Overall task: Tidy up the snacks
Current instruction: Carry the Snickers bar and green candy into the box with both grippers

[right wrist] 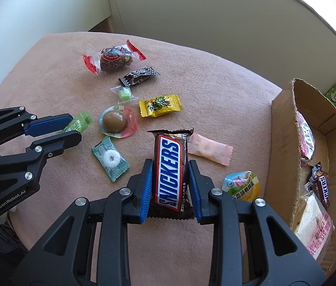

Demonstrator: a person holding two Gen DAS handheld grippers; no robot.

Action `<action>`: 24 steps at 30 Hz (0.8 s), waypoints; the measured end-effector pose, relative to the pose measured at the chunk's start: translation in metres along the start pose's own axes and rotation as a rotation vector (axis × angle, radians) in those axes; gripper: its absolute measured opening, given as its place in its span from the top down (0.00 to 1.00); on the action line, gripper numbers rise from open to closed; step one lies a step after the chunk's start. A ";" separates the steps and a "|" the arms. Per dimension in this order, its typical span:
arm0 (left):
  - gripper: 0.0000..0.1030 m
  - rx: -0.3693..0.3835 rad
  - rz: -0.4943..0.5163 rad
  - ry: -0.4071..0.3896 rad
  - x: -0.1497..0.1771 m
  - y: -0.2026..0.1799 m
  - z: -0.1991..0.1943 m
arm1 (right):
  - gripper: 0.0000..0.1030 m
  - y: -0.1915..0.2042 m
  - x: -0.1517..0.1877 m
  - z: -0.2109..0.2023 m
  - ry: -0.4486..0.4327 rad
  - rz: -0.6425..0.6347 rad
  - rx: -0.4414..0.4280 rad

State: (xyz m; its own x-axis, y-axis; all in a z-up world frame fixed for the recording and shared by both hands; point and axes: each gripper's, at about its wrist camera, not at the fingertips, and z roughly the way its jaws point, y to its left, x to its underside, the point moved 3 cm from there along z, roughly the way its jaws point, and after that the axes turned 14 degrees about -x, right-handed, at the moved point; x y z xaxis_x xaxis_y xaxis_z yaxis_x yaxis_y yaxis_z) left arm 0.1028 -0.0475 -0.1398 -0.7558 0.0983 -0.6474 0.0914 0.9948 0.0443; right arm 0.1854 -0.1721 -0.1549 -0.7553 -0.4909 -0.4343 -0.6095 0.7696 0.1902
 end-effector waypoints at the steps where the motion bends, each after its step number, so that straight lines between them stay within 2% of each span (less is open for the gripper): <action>1: 0.81 0.003 -0.004 -0.004 -0.001 0.001 -0.002 | 0.71 -0.002 0.000 -0.006 -0.009 0.002 -0.002; 6: 0.81 0.034 -0.018 -0.018 -0.010 -0.001 -0.013 | 0.71 -0.009 0.000 -0.033 -0.063 0.022 -0.005; 12: 0.81 0.066 -0.012 -0.043 -0.028 -0.017 -0.021 | 0.71 -0.035 0.000 -0.073 -0.141 0.063 0.010; 24: 0.81 0.171 0.063 -0.106 -0.082 -0.105 -0.022 | 0.71 -0.117 0.008 -0.126 -0.222 0.180 0.108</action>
State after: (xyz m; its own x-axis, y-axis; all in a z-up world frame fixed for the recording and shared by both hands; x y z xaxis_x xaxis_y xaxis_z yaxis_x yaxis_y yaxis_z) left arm 0.1411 -0.1595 -0.0748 -0.6738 0.1475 -0.7241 0.2516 0.9671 -0.0370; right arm 0.2202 -0.3176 -0.0693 -0.7704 -0.2509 -0.5861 -0.4326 0.8810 0.1915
